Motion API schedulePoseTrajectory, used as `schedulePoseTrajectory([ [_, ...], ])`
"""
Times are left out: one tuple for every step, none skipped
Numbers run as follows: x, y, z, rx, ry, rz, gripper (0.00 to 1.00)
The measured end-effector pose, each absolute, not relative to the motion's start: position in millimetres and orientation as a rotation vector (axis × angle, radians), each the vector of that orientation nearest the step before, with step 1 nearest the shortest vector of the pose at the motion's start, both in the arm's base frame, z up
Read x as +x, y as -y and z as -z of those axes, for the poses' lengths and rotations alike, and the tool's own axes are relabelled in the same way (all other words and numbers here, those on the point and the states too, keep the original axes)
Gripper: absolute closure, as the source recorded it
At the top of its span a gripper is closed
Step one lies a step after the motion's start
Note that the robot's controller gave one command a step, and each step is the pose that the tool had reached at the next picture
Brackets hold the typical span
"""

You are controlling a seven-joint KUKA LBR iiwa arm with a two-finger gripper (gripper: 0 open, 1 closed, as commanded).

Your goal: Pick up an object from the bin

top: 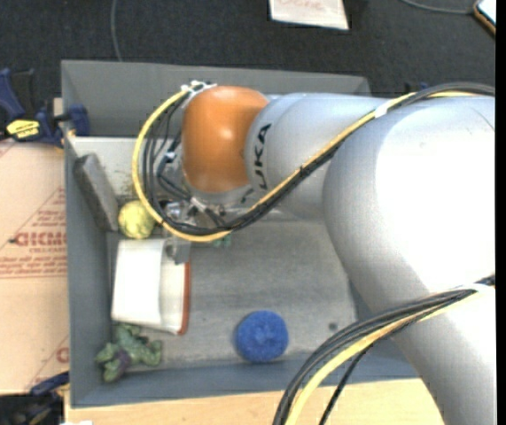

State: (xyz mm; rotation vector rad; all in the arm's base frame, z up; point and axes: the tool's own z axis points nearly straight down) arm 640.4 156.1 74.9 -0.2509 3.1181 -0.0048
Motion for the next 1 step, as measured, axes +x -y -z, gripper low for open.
schedulePoseTrajectory([
  [640.4, -155.7, -89.3, -0.249, -3.117, 0.004, 1.0],
])
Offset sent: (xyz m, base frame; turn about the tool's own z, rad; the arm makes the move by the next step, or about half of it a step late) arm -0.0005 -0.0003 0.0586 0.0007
